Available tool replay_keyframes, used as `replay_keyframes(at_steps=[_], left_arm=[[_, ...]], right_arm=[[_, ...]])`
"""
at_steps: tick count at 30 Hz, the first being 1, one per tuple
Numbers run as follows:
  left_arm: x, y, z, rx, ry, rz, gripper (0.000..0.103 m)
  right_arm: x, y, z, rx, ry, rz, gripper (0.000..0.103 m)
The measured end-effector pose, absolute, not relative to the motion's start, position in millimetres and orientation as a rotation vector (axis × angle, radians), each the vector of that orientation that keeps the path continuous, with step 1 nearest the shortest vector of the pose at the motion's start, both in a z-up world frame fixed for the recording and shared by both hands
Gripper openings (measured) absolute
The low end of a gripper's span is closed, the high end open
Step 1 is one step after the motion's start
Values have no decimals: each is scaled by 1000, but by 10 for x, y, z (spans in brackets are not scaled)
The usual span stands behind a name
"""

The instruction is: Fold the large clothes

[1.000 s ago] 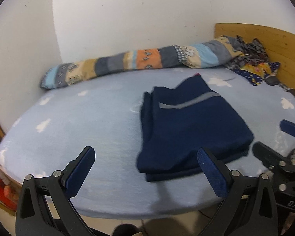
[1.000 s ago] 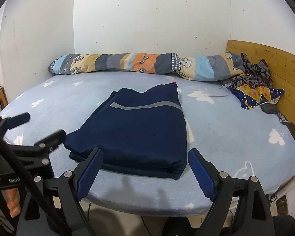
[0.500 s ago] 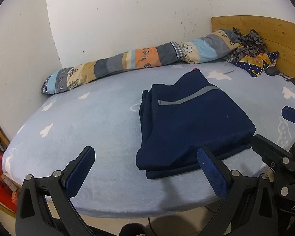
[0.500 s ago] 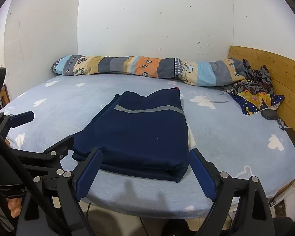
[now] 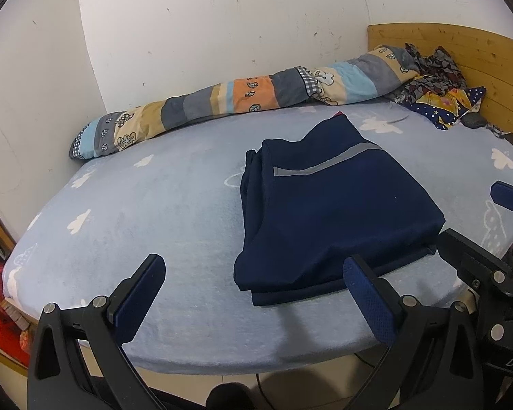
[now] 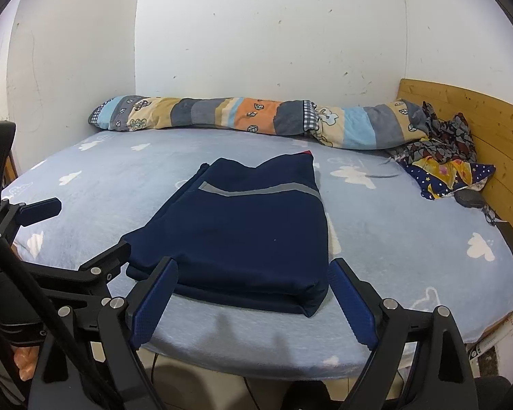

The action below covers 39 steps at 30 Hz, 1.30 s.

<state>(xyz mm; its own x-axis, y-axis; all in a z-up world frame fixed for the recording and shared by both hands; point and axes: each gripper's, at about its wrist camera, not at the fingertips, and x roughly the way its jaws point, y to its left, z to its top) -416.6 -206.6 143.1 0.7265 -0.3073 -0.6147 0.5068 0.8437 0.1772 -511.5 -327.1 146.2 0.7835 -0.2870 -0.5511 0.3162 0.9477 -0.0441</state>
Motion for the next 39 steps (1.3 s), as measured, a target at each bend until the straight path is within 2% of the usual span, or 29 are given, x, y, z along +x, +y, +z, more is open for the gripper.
replay_keyframes(at_steps=[39], left_arm=[[-4208,-2112,1372,372,607,-439,103]], right_arm=[[-5122,-3287,1466,51,586,-328,93]])
